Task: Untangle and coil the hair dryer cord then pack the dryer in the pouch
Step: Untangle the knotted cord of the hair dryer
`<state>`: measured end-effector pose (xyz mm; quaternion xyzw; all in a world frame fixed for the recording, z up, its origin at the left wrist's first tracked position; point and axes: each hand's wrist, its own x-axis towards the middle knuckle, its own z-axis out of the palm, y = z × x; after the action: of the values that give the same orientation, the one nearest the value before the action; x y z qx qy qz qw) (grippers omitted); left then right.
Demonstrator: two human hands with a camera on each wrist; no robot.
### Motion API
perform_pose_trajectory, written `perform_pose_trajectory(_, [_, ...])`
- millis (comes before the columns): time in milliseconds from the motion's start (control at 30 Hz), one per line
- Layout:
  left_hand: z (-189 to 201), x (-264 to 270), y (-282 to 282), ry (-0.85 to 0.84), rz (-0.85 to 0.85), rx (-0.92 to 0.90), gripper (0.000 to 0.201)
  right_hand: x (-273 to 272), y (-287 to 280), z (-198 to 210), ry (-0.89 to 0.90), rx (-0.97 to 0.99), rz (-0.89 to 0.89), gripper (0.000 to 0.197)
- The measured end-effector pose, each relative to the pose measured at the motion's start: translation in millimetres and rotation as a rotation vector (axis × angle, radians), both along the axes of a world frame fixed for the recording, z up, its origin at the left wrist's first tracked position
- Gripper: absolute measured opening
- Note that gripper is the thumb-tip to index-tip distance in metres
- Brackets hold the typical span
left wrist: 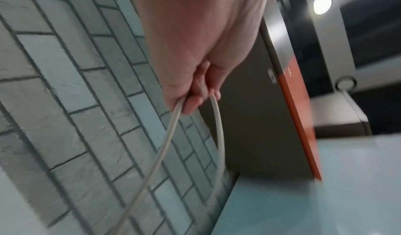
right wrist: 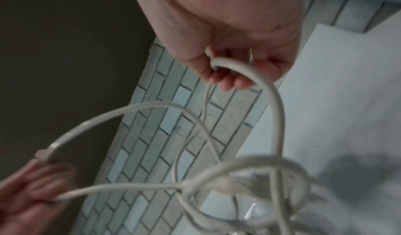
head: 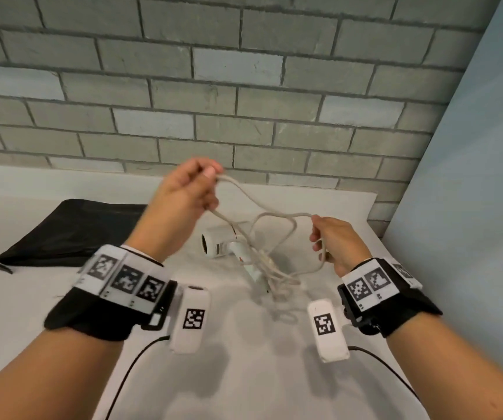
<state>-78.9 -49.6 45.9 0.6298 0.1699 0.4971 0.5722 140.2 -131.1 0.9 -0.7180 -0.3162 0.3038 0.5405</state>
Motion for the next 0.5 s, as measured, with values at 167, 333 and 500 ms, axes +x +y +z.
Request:
perform_pose_trajectory(167, [22, -35, 20, -0.42, 0.051, -0.051, 0.022, 22, 2, -30, -0.043, 0.046, -0.167, 0.036])
perform_pose_trajectory(333, [20, -58, 37, -0.595, 0.16, -0.182, 0.011, 45, 0, -48, 0.01, 0.063, -0.318, 0.036])
perform_pose_trajectory(500, [0, -44, 29, -0.356, 0.247, -0.13, 0.027, 38, -2, -37, -0.07, 0.12, -0.188, 0.032])
